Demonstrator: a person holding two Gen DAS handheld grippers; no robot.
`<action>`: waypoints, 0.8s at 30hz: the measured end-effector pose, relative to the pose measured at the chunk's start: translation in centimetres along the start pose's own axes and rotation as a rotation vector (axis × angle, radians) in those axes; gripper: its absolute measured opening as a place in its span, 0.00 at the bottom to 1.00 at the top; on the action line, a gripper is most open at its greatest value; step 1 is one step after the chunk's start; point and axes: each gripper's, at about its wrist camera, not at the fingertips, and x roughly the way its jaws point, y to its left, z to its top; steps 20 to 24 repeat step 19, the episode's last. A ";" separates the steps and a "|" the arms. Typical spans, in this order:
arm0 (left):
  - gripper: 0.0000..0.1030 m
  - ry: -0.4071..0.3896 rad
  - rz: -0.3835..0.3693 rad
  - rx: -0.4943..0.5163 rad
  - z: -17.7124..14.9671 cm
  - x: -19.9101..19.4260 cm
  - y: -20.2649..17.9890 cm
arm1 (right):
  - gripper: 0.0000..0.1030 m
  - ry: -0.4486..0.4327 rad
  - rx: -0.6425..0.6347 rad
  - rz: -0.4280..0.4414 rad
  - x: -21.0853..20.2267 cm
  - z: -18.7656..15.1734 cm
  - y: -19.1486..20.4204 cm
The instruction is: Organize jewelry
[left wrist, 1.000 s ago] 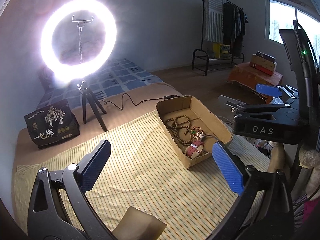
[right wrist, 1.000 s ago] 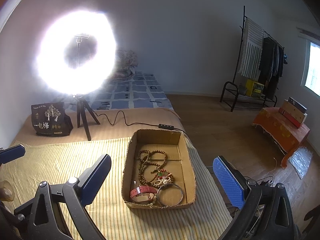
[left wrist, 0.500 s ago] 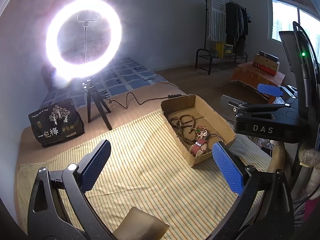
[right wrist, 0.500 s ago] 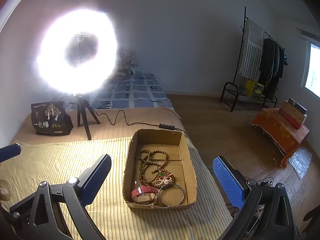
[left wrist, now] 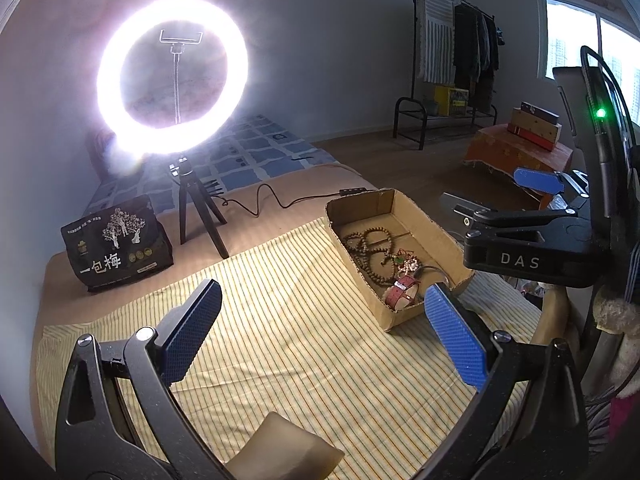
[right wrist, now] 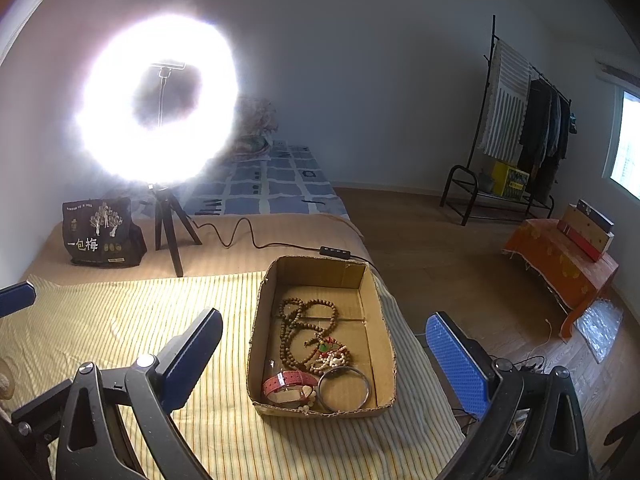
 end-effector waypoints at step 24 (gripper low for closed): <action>1.00 -0.027 0.022 0.029 -0.1 -0.3 -0.1 | 1.00 0.001 -0.008 0.004 0.2 -0.2 0.4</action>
